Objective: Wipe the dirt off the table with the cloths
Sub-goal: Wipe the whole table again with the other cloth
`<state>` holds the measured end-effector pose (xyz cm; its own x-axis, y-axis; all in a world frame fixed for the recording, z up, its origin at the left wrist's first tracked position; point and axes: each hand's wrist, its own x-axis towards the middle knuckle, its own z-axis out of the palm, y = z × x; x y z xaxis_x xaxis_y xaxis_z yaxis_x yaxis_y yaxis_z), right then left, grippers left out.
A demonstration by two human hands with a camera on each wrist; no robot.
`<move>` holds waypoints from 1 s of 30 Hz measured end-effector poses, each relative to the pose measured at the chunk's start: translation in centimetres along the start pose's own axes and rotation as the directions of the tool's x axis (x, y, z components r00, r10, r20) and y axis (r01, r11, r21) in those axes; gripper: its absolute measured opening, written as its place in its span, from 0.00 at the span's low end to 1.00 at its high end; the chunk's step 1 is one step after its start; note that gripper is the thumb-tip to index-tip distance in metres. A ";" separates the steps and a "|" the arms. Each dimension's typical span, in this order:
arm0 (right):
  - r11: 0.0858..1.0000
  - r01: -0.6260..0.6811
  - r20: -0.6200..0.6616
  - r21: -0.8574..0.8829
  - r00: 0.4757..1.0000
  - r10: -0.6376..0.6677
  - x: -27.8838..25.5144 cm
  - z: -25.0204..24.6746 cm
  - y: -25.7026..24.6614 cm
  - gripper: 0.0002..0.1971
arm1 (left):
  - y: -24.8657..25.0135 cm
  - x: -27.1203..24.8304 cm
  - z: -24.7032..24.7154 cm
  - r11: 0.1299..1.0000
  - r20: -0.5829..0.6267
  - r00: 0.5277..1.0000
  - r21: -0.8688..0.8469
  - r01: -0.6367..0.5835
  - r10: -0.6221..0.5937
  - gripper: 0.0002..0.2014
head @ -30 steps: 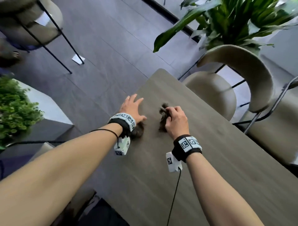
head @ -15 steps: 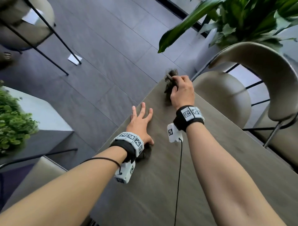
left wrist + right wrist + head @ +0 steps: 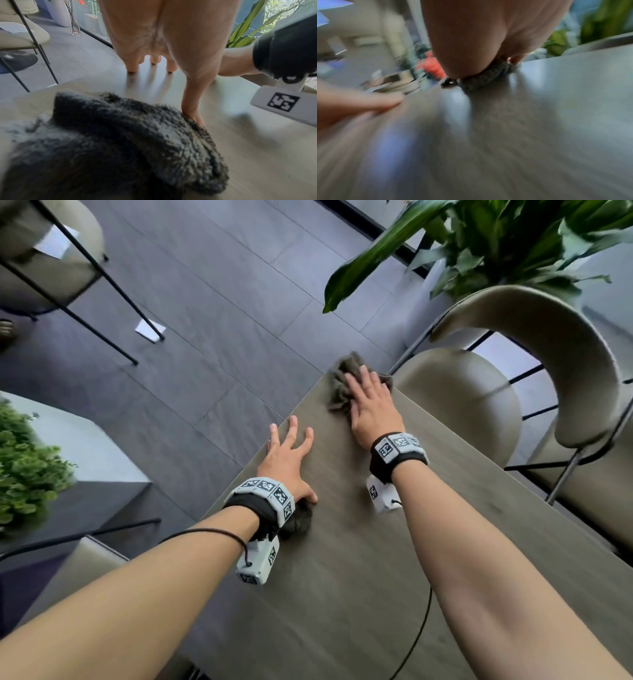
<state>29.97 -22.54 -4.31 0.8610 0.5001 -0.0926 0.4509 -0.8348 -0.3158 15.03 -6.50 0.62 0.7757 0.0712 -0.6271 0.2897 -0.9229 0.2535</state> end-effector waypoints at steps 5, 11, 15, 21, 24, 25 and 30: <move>0.891 -0.439 -0.028 0.120 0.895 0.445 1.7 0.1 -2.4 0.29 | 0.1 0.2 0.3 0.999 -0.017 0.999 -0.039 0.026 -0.027 0.68; 0.990 0.113 0.013 0.089 0.993 -0.114 -2.1 2.2 -7.1 0.29 | -0.2 0.3 0.3 0.999 -0.023 1.000 -0.050 0.007 -0.008 0.68; 0.970 0.239 0.040 0.049 0.970 -0.241 -1.9 1.1 -2.0 0.27 | 0.0 0.0 0.1 1.000 -0.019 1.000 0.011 0.005 -0.005 0.67; 0.973 -0.184 -0.036 0.139 0.981 0.191 -0.3 -1.8 3.8 0.28 | -0.1 0.1 0.2 1.000 -0.005 1.000 -0.003 0.017 -0.017 0.68; 0.953 -0.262 -0.121 0.151 0.952 0.280 0.2 -3.2 1.9 0.31 | -0.1 0.2 0.3 1.000 -0.010 1.000 -0.019 0.025 -0.025 0.68; 0.964 -0.215 -0.169 0.160 0.956 0.241 0.2 -3.4 0.7 0.31 | -0.1 0.2 0.4 0.999 -0.014 1.000 -0.024 0.023 -0.023 0.68; 0.957 0.251 -0.013 0.145 0.968 -0.252 -2.2 0.6 -5.9 0.32 | -0.2 0.3 0.4 0.997 -0.025 0.999 -0.059 0.041 -0.043 0.62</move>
<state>25.26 -18.57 -2.77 0.7227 0.6912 0.0020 0.6135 -0.6401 -0.4625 14.97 -6.46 0.09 0.7763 0.1199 -0.6189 0.3542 -0.8951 0.2708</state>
